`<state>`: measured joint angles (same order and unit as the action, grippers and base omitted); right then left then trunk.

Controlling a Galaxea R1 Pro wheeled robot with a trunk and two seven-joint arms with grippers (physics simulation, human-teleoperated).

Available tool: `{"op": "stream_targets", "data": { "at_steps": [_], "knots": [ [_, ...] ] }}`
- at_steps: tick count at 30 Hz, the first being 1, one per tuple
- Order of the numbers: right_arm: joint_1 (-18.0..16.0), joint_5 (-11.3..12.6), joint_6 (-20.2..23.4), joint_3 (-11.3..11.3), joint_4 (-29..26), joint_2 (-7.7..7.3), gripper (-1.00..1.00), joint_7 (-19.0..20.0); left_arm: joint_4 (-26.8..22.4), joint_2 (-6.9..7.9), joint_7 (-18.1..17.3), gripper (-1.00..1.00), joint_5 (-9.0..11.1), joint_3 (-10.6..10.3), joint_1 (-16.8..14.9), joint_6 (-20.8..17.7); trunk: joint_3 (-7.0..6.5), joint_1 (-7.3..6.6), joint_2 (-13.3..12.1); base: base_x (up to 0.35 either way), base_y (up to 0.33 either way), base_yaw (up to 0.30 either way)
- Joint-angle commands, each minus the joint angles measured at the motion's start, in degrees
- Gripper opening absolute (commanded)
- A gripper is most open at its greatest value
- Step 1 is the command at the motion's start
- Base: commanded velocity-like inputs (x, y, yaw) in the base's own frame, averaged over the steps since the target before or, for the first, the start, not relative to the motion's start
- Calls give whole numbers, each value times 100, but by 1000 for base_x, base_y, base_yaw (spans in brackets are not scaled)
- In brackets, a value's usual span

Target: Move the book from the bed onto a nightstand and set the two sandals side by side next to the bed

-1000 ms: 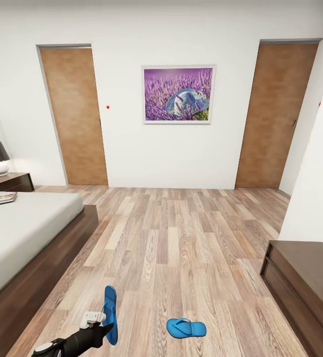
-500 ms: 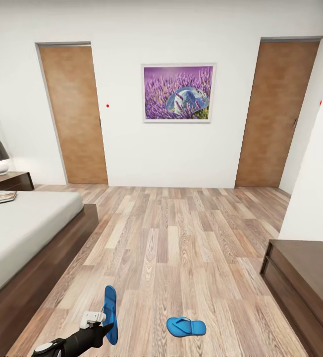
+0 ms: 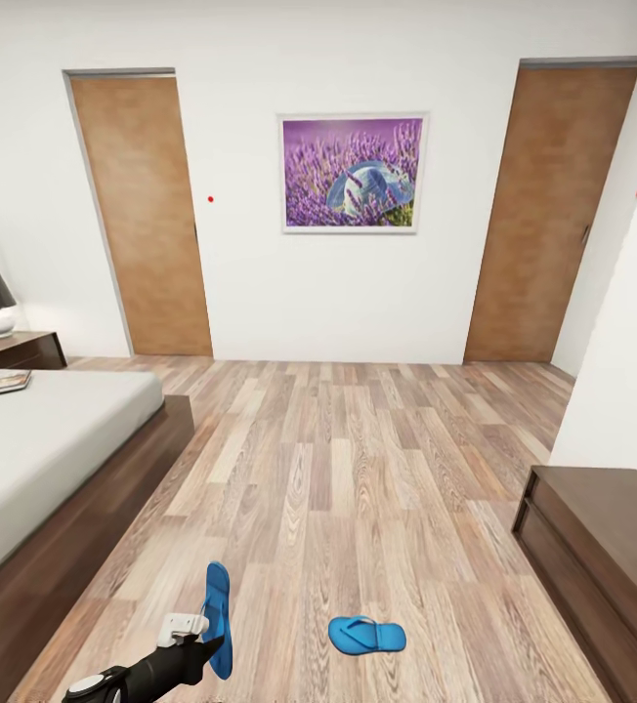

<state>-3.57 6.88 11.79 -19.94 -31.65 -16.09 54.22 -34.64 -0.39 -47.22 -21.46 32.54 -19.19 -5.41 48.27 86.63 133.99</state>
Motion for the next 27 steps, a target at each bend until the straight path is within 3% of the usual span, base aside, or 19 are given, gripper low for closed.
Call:
{"op": "stream_targets", "data": {
  "at_steps": [1, 14, 18, 21, 27],
  "knots": [
    [-3, 46, 60, -10, 1, 0, 100, 20, -8, -5, -42, -100, -7, 33, -6, -56, 15, -1, 3, 0, 0, 0],
    [-3, 42, 60, -10, 10, 0, 100, 18, 3, 0, 32, -100, 0, 50, -6, 76, 132, -1, 3, 0, 0, 0],
    [-3, 42, 60, -10, 10, 0, 100, 18, 231, 3, 690, -100, 14, 64, -6, 493, 168, -1, 3, 0, 0, 0],
    [-3, 42, 60, -10, 10, 0, 100, 18, 546, -2, 1478, -100, 25, 61, -6, 1015, 195, -1, 3, 0, 0, 0],
    [-3, 42, 60, -10, 14, 0, 100, 11, 1034, -12, 1828, -100, 13, 32, -6, 1366, 249, -1, 3, 0, 0, 0]
  ]
}}
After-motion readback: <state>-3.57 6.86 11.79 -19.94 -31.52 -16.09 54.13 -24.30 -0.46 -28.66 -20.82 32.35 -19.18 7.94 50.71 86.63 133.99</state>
